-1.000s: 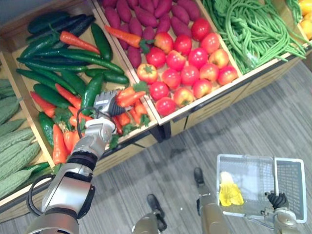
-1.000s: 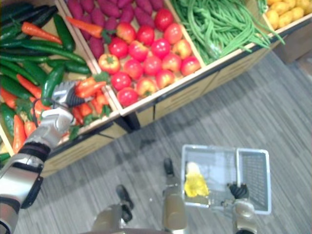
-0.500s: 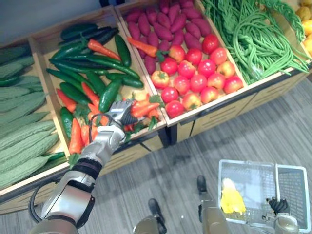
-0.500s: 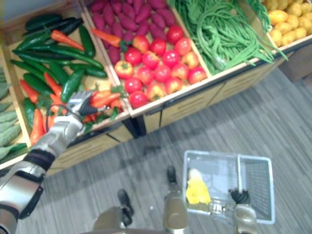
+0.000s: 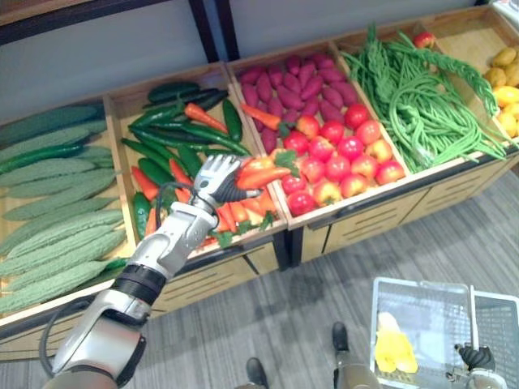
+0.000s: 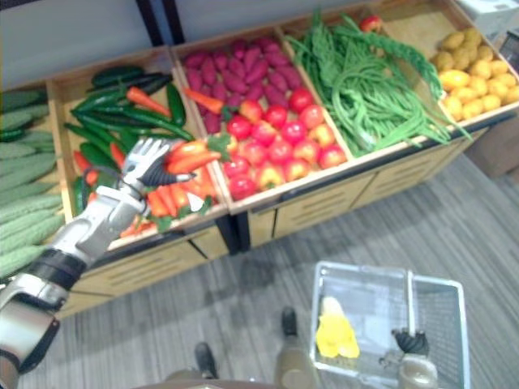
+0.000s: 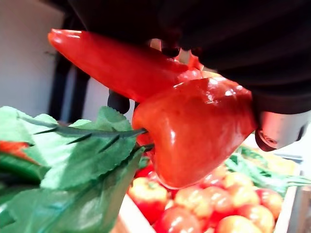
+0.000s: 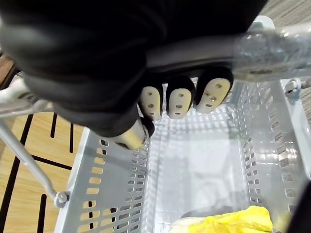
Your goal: Pick vegetable in the basket
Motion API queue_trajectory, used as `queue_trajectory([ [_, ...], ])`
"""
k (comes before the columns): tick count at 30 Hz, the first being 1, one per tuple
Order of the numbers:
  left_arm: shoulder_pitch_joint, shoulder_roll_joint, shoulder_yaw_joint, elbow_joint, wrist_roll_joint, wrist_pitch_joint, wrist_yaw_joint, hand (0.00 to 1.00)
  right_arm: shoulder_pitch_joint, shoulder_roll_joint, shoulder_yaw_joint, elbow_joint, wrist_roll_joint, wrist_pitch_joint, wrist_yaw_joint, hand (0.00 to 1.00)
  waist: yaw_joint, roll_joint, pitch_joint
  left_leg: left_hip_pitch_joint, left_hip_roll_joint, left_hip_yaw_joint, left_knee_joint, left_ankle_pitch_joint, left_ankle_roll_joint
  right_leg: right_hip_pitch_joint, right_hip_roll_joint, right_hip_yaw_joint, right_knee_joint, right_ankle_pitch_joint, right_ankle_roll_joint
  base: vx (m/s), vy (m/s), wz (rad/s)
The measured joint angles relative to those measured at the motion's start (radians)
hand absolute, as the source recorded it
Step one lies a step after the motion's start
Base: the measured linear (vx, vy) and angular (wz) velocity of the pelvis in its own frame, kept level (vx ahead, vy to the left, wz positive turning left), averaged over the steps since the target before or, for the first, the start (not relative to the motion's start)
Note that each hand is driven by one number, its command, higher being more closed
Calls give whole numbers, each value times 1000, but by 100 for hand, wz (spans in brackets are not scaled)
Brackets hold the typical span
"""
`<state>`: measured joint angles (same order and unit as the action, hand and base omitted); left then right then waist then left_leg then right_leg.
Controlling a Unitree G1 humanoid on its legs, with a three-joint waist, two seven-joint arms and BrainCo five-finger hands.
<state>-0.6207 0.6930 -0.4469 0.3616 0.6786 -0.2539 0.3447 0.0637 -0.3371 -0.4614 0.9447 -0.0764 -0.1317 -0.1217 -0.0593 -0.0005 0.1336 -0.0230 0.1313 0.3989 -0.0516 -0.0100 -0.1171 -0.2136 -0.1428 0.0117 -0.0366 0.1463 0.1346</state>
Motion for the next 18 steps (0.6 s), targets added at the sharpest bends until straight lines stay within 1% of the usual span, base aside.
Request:
queue_trajectory([
  [2,4,6,-28,-73,-4,-23,-3,100,6,-15,-5,-33,-15,10,2,100,5,0,-6,20,-1,5,-1,-2,-2,17,4,4,-1,0,0,35,-9,-9],
  [4,39,23,-53,-184,-9,-61,-14,100,0,-65,17,-96,-48,22,20,100,10,-5,-11,45,-1,43,7,-21,-5,27,9,43,-1,1,1,8,-2,-39],
  [5,45,27,-64,-203,-10,-73,-22,100,-1,-84,35,-124,-55,23,23,100,10,-5,-13,47,0,55,12,-28,-7,26,11,54,-3,1,2,1,-1,-59],
  [7,81,28,-102,-260,-37,-108,-46,100,11,-172,130,-267,-83,20,51,100,8,-5,-21,71,5,124,38,-65,-20,24,26,119,-14,6,11,-12,-11,-80],
  [8,84,30,-115,-273,-41,-110,-51,100,9,-198,155,-297,-86,18,61,100,8,-5,-21,80,7,145,44,-73,-22,24,31,138,-15,6,11,-21,-17,-102],
  [10,98,32,-147,-322,-52,-150,-85,100,0,-297,245,-395,-115,-28,98,100,7,-6,-29,110,29,228,79,-112,-39,22,57,208,-17,3,17,7,-18,-101],
  [11,98,33,-161,-331,-62,-157,-89,100,-4,-313,261,-407,-119,-41,106,100,7,-7,-35,119,34,247,81,-117,-43,21,66,222,-17,3,17,41,-36,-88],
  [12,98,35,-193,-351,-82,-166,-95,100,-4,-342,307,-435,-119,-55,116,100,4,-10,-59,125,47,280,91,-129,-54,11,84,249,-16,3,16,60,-45,-82],
  [13,97,35,-214,-369,-101,-181,-114,100,-6,-362,341,-461,-118,-59,136,100,5,-11,-69,142,56,311,91,-130,-56,10,101,272,-13,8,11,75,-52,-75],
  [16,95,35,-275,-391,-147,-197,-144,100,-24,-395,411,-476,-118,-66,159,100,-3,-9,-77,180,66,362,91,-138,-66,11,127,304,4,8,11,45,-12,-51],
  [17,93,35,-306,-400,-166,-206,-164,100,-37,-414,461,-503,-116,-66,177,100,-17,-8,-77,192,64,393,92,-140,-69,12,132,324,4,8,11,29,13,-42],
  [18,93,35,-317,-403,-168,-207,-171,100,-43,-421,482,-511,-113,-66,185,100,-19,-8,-77,199,64,403,93,-142,-71,11,134,330,5,8,11,11,17,-43],
])
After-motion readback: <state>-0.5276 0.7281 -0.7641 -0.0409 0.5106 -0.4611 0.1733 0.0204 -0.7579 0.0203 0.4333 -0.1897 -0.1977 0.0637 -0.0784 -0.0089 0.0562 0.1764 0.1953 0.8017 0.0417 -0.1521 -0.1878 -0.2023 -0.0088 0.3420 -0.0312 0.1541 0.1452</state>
